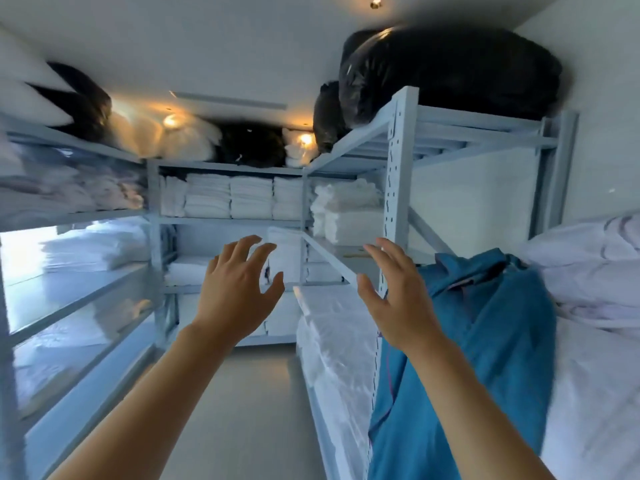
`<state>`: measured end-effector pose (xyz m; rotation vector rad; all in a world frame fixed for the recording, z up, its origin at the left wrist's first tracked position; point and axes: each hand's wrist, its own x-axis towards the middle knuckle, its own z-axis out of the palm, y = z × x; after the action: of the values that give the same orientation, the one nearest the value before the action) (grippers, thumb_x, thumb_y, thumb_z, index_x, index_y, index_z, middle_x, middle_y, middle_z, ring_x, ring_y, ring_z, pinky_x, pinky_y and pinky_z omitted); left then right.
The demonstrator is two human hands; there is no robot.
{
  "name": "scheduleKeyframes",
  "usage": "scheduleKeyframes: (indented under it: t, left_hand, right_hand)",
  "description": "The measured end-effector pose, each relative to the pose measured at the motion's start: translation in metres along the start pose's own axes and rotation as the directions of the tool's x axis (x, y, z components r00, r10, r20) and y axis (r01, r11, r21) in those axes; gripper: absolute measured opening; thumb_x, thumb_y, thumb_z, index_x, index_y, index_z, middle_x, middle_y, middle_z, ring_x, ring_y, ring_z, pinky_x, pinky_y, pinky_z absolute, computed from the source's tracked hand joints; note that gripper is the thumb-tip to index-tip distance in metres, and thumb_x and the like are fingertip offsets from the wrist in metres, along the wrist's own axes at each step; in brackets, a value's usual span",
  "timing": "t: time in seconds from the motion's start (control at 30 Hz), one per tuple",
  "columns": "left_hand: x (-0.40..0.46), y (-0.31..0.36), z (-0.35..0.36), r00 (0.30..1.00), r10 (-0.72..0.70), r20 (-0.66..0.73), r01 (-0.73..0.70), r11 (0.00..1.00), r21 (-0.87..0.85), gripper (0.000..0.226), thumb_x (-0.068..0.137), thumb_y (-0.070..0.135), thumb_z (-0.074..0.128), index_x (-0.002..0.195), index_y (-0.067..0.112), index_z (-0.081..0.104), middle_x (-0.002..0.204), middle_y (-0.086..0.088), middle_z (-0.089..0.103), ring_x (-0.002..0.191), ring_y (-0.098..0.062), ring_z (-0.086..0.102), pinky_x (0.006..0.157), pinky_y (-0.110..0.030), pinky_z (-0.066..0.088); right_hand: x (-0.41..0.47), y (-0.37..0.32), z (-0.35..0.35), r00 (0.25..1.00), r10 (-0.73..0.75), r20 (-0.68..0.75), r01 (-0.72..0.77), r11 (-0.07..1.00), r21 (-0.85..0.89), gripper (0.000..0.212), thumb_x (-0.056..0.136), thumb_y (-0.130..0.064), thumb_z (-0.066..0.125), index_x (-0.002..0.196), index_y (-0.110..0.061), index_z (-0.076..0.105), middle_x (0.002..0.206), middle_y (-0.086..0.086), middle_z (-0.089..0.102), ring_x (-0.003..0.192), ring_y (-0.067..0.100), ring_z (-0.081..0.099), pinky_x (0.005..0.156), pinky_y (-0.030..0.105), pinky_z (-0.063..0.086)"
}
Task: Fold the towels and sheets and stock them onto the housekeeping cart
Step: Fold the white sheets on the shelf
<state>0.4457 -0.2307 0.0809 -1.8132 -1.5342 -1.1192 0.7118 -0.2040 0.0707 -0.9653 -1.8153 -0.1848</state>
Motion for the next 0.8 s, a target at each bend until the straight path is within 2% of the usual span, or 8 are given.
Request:
scheduleKeyframes:
  t: [0.2,0.4,0.47,0.6,0.8]
  left_hand:
    - [0.003,-0.074,0.008,0.993,-0.119,-0.010,0.120,0.989,0.089,0.051,0.095,0.045,0.061,0.141,0.024,0.056,0.149,-0.003,0.050,0.134,-0.029,0.047,0.108,-0.049,0.044]
    - [0.025,-0.122,0.035,0.984,-0.174,-0.031,0.177,0.963,0.201,0.053,0.094,0.048,0.057,0.139,0.020,0.057,0.146,-0.005,0.052,0.133,-0.031,0.048,0.106,-0.053,0.046]
    - [0.037,-0.128,0.054,0.982,-0.188,-0.031,0.191,0.956,0.222,0.052,0.094,0.046,0.059,0.139,0.020,0.058,0.147,-0.005,0.052,0.134,-0.031,0.047,0.107,-0.053,0.045]
    - [0.075,-0.140,0.097,0.975,-0.217,-0.043,0.221,0.952,0.212,0.048,0.096,0.043,0.060,0.138,0.021,0.060,0.147,-0.002,0.052,0.134,-0.029,0.048,0.108,-0.051,0.044]
    - [0.116,-0.153,0.166,0.963,-0.265,-0.042,0.268,0.954,0.135,0.045,0.096,0.038,0.063,0.138,0.022,0.060,0.144,0.001,0.054,0.131,-0.024,0.048,0.107,-0.042,0.045]
  right_hand:
    - [0.044,-0.007,0.075,0.995,-0.077,0.065,0.070,0.991,0.115,0.056,0.101,-0.044,0.047,0.150,-0.019,0.048,0.160,-0.005,0.037,0.150,0.013,0.031,0.118,0.048,0.035]
    - [0.093,0.032,0.138,0.992,-0.118,0.050,0.111,0.984,0.139,0.052,0.101,-0.036,0.054,0.149,-0.017,0.051,0.160,0.001,0.039,0.149,0.019,0.033,0.118,0.050,0.034]
    - [0.108,0.047,0.158,0.990,-0.128,0.051,0.120,0.983,0.136,0.052,0.102,-0.040,0.050,0.150,-0.018,0.051,0.160,0.000,0.039,0.148,0.019,0.033,0.118,0.050,0.035]
    - [0.137,0.086,0.195,0.993,-0.115,0.021,0.110,0.979,0.169,0.057,0.097,-0.044,0.049,0.147,-0.018,0.053,0.158,0.000,0.042,0.148,0.018,0.034,0.117,0.050,0.035]
    - [0.175,0.151,0.251,0.997,-0.029,0.067,0.014,0.975,0.224,0.049,0.099,-0.036,0.058,0.145,-0.019,0.053,0.159,-0.001,0.040,0.147,0.020,0.034,0.118,0.050,0.033]
